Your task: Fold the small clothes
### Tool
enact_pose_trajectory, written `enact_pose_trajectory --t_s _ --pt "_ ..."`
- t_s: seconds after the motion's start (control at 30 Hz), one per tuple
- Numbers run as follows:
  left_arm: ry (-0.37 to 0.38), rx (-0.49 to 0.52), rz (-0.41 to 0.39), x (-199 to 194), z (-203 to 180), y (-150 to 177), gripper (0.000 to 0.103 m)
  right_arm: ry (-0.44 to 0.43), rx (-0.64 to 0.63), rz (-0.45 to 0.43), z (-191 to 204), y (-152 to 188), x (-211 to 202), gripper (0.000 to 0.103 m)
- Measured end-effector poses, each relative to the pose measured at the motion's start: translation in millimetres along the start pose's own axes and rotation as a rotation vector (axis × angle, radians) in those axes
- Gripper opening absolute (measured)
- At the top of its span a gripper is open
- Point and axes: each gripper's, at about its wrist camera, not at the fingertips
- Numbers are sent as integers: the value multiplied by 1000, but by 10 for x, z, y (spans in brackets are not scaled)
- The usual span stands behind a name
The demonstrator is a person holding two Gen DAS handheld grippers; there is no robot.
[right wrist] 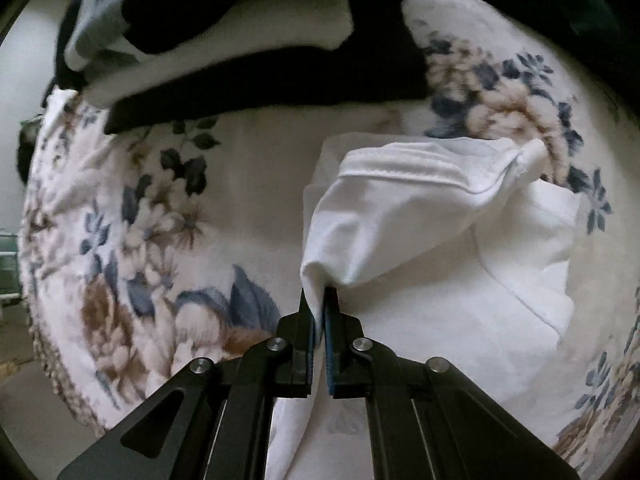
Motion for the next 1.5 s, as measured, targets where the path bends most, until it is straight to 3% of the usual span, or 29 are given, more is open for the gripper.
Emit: enact_pose_trajectory --t_s 0.13,0.2,0.27,0.3,0.33,0.37,0.4,0.47,0.6,0.73,0.83,0.87,0.9,1.0,1.17,1.4,1.5 --pt "-9 -25 60 129 286 -62 4 53 -14 22 105 -42 168 6" --pt "31 -57 91 134 423 -81 8 55 -21 45 137 -44 202 10" --pt "71 -78 124 102 523 -96 9 11 -32 75 203 -1 167 39" --pt "78 -82 132 71 552 -101 11 -20 -28 78 213 40 109 49" --pt "67 -81 132 42 576 -110 15 -46 -27 68 204 145 -26 67" --pt "58 -77 133 -1 615 -115 24 -65 -34 56 198 237 -133 71" --pt "62 -74 136 -27 658 -124 30 -78 -45 42 190 349 -249 71" --pt "44 -62 150 -82 713 -140 32 -67 -79 31 168 730 -511 71" --pt "89 28 186 -147 601 -108 37 -76 -81 82 15 1644 -781 71" --pt "96 126 270 -28 325 74 37 -117 41 176 -371 2831 -746 71" --pt "35 205 288 141 135 226 35 -164 167 235 -618 3653 -543 71" --pt "5 226 266 163 81 252 29 -177 201 247 -685 3863 -468 71" --pt "3 236 254 168 47 267 8 -188 239 256 -737 4071 -368 71" --pt "-16 266 196 56 -18 298 5 -253 391 237 -941 4677 -111 69" --pt "-45 283 141 -150 66 208 4 -295 489 218 -1035 5158 200 17" --pt "-138 339 130 -50 243 88 3 -236 457 132 -1072 5462 75 8" --pt "-121 315 157 -8 461 -21 3 -222 424 145 -956 5477 112 8"
Point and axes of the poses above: each gripper's, at about its wrist camera, not at the fingertips, and x roughly the way its jaws point, z to its left, y to its underside, and after that the axes turned 8 degrees about -y, right-handed
